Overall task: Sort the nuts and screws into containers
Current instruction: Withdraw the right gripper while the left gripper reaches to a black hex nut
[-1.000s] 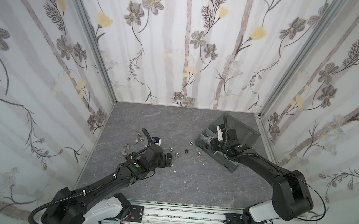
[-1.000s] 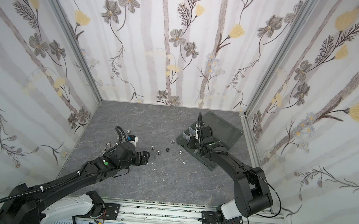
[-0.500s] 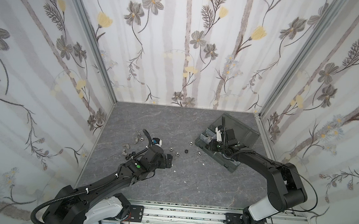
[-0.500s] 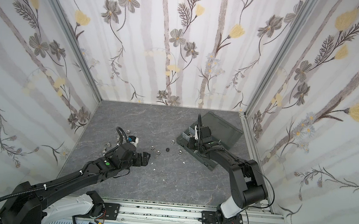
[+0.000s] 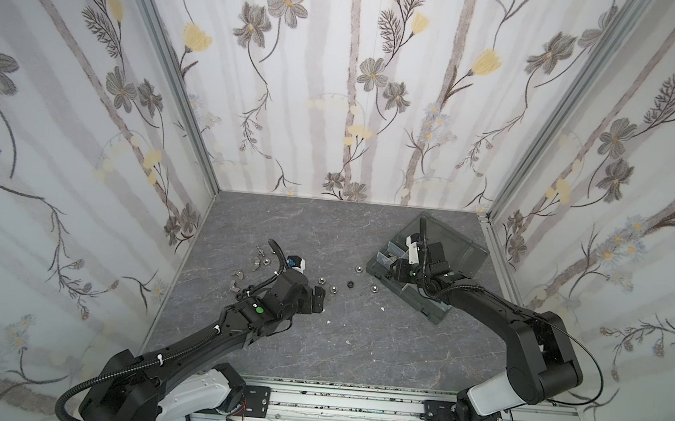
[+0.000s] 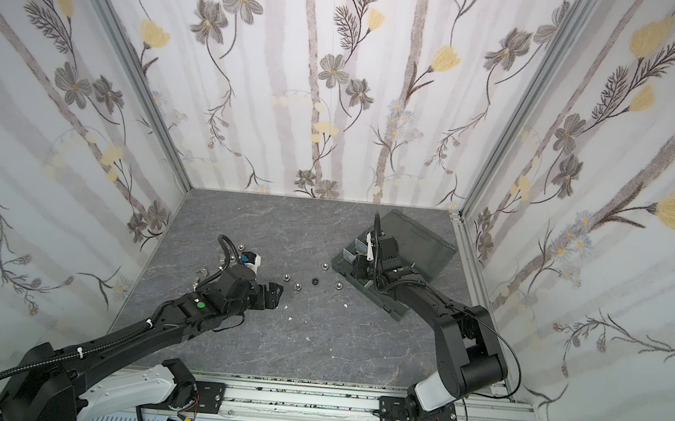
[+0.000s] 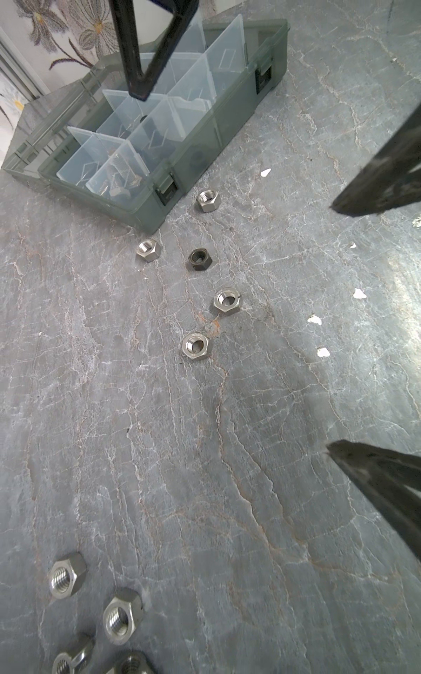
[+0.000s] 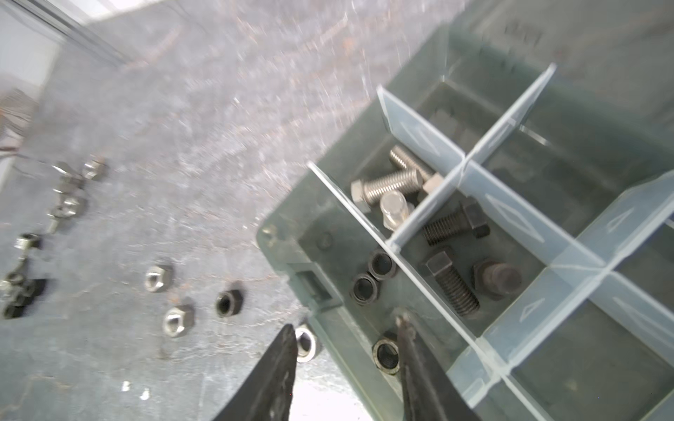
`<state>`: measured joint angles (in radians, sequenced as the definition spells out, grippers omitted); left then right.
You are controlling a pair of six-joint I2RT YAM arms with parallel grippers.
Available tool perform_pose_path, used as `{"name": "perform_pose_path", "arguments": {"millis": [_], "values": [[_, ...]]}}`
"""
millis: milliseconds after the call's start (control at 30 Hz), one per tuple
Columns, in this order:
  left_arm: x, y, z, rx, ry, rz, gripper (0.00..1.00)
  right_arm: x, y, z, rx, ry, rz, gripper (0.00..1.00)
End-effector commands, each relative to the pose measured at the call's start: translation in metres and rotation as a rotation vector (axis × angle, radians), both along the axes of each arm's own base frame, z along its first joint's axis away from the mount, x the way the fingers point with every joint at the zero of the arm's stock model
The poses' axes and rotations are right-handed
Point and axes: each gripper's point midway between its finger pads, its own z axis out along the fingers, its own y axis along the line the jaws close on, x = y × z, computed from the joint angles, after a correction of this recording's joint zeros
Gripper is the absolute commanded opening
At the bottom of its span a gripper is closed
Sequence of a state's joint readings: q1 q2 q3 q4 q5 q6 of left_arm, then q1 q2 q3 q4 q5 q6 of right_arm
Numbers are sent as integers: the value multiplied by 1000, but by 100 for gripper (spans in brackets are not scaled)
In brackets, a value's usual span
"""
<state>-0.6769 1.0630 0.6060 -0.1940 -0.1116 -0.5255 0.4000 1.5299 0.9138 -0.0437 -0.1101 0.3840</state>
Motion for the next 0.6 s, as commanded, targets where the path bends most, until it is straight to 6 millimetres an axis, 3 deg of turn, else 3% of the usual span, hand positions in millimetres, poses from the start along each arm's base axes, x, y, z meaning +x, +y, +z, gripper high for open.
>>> {"name": "perform_pose_path", "arguments": {"millis": [0, 233, 567], "values": [[1, 1, 10, 14, -5, -4, 95, -2, 1, 20, 37, -63, 6, 48], [0, 5, 23, 73, -2, -20, 92, -25, -8, 57, 89, -202, 18, 56], [9, 3, 25, 169, 38, -44, 85, -67, -23, 80, 184, -396, 22, 80]]}}
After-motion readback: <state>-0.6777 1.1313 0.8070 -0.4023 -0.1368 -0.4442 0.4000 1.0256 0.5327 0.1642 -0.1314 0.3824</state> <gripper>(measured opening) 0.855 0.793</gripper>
